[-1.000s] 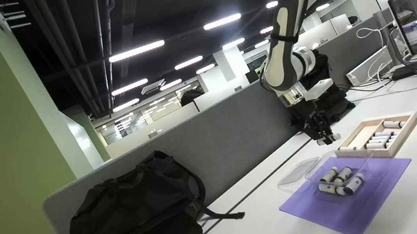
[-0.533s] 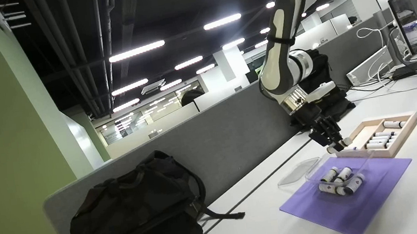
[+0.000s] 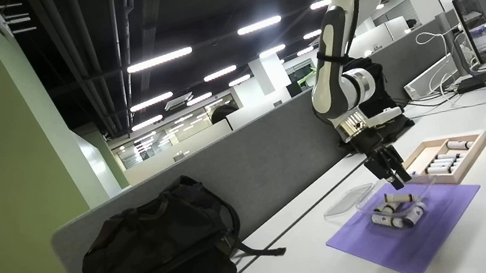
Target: Take one bottle from the tray, put it in the container, close the lid, then open it
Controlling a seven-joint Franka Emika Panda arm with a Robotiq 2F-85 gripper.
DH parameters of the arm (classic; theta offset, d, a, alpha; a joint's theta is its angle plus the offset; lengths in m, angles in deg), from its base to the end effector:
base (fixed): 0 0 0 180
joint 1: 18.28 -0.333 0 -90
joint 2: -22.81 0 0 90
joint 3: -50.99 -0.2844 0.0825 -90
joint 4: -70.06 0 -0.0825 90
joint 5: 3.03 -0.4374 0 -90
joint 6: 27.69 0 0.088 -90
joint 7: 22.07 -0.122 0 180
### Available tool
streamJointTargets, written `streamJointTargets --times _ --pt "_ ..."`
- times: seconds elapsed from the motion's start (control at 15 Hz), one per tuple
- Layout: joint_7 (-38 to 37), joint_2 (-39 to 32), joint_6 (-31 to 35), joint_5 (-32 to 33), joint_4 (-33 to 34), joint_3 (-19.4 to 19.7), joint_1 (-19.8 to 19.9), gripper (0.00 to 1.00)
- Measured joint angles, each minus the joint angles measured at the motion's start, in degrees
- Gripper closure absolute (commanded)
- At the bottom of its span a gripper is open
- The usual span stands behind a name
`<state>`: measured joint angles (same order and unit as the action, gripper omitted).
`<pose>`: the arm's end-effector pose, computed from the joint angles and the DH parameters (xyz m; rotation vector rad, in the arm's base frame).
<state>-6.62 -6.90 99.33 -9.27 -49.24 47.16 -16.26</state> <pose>0.5445 0.0263 0.0615 -2.9222 -0.3174 0.5478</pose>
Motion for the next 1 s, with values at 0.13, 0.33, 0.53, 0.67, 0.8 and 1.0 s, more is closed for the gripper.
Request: streamJointTargets --times 0.13,0.33,0.53,0.67,0.8,1.0 --pt "2.6 0.4 1.7 -2.4 0.4 -0.2 2.0 0.00" --pt "8.2 1.6 1.9 -6.5 2.1 -0.5 6.0 0.00" --pt "12.9 2.0 1.5 -10.3 5.0 -0.4 10.1 0.00" --pt "13.0 1.7 1.4 -11.0 7.0 0.4 11.8 0.00" --pt "13.0 1.2 1.2 -11.2 7.8 0.8 12.4 0.00" --pt "12.8 0.9 1.2 -11.6 7.8 0.7 12.1 0.00"
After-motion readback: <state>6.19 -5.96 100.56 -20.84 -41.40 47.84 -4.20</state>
